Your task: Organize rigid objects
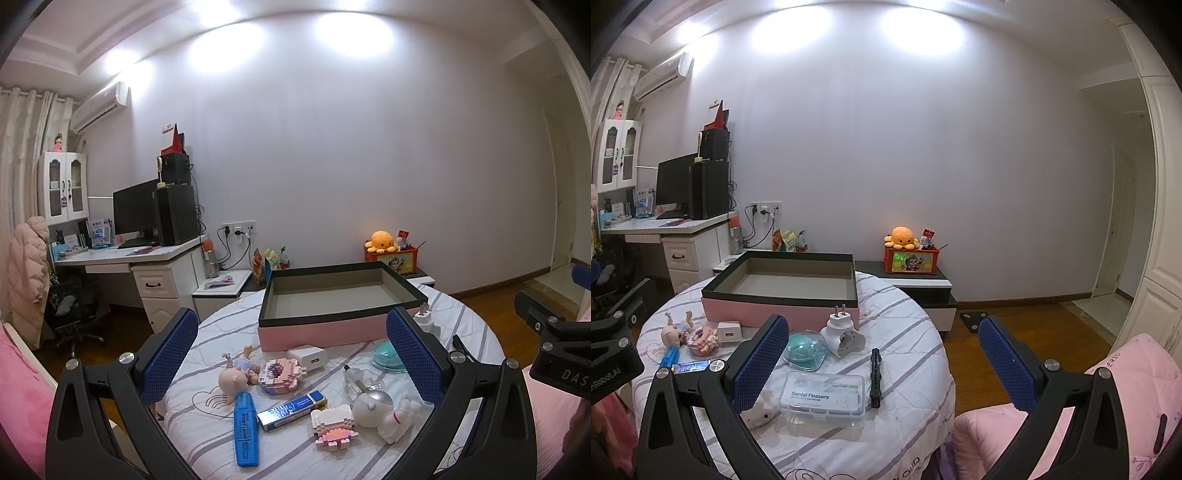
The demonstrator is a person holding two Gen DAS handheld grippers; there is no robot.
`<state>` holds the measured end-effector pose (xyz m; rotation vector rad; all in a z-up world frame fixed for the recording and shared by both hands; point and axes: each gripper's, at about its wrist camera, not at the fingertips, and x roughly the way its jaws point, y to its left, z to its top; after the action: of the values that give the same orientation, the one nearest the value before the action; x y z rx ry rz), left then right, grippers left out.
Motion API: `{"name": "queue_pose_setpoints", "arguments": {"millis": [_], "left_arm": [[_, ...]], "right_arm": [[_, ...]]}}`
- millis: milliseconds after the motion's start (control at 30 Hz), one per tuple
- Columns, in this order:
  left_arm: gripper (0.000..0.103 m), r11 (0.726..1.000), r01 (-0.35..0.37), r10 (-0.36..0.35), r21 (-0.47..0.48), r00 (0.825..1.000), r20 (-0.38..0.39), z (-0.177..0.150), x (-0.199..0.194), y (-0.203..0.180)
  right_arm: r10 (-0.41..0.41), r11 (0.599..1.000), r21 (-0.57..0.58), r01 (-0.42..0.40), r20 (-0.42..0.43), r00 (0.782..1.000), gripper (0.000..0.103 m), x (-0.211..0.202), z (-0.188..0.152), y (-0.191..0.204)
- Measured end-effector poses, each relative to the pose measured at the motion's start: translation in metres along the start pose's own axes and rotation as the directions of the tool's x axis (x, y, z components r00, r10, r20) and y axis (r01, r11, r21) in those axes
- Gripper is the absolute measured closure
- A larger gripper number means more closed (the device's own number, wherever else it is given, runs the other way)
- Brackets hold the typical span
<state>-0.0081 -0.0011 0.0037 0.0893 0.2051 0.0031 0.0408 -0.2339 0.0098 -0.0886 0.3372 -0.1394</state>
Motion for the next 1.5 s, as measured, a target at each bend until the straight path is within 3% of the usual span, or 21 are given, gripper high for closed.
{"name": "queue_pose_setpoints", "arguments": {"millis": [1500], "left_arm": [[0.0,1.0,-0.019,0.019,0.0,1.0,-0.009,-0.0047,0.0039,0.0012]], "right_arm": [[-0.007,1.0,-0.024,0.007,0.011,1.0,0.0,-0.0045,0.0041,0.0056]]}}
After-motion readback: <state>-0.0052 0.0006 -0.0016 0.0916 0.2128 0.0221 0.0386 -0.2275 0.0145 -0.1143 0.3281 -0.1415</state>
